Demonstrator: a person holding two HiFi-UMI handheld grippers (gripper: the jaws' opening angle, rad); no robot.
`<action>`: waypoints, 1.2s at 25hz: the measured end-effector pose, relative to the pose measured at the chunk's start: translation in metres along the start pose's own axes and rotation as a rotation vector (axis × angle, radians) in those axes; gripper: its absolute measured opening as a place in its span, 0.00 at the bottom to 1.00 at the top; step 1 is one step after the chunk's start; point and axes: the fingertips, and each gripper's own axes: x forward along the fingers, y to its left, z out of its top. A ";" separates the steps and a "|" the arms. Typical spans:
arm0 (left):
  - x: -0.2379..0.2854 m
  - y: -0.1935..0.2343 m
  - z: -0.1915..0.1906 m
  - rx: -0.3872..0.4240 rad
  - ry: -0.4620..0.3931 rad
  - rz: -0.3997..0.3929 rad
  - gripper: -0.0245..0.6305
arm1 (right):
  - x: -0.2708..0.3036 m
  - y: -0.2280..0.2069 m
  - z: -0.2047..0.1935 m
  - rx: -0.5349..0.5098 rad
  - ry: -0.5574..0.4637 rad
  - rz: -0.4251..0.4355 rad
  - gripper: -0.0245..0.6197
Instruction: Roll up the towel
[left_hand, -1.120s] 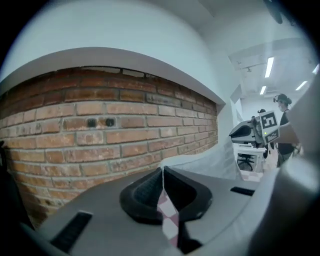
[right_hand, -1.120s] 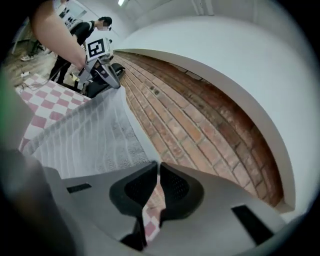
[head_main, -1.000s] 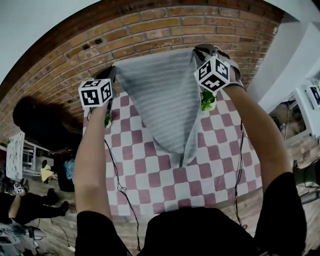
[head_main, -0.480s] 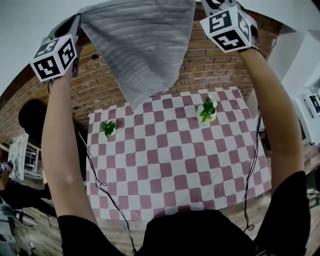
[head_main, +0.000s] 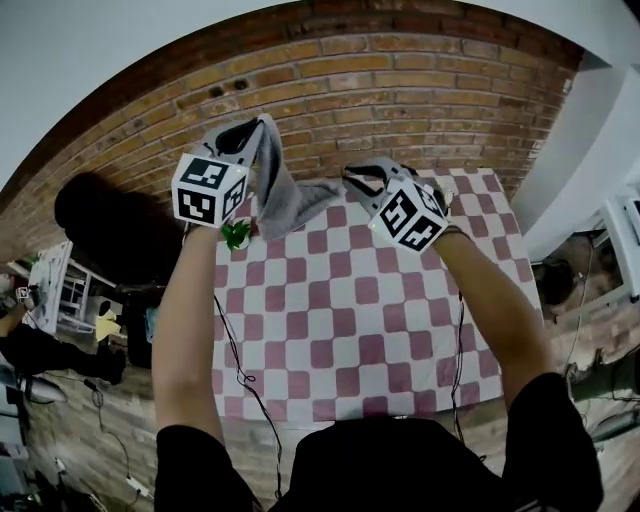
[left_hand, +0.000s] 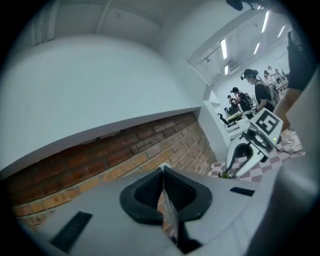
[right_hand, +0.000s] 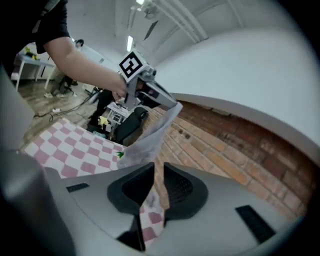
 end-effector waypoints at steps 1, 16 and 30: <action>0.001 -0.008 -0.005 0.006 0.017 -0.004 0.05 | 0.005 0.028 -0.005 0.055 -0.008 0.034 0.18; -0.036 -0.065 0.067 0.142 -0.083 -0.088 0.05 | -0.009 0.101 -0.080 0.553 0.011 -0.196 0.55; -0.040 -0.067 0.080 0.155 -0.090 -0.096 0.06 | 0.006 0.138 -0.068 0.643 0.053 -0.176 0.31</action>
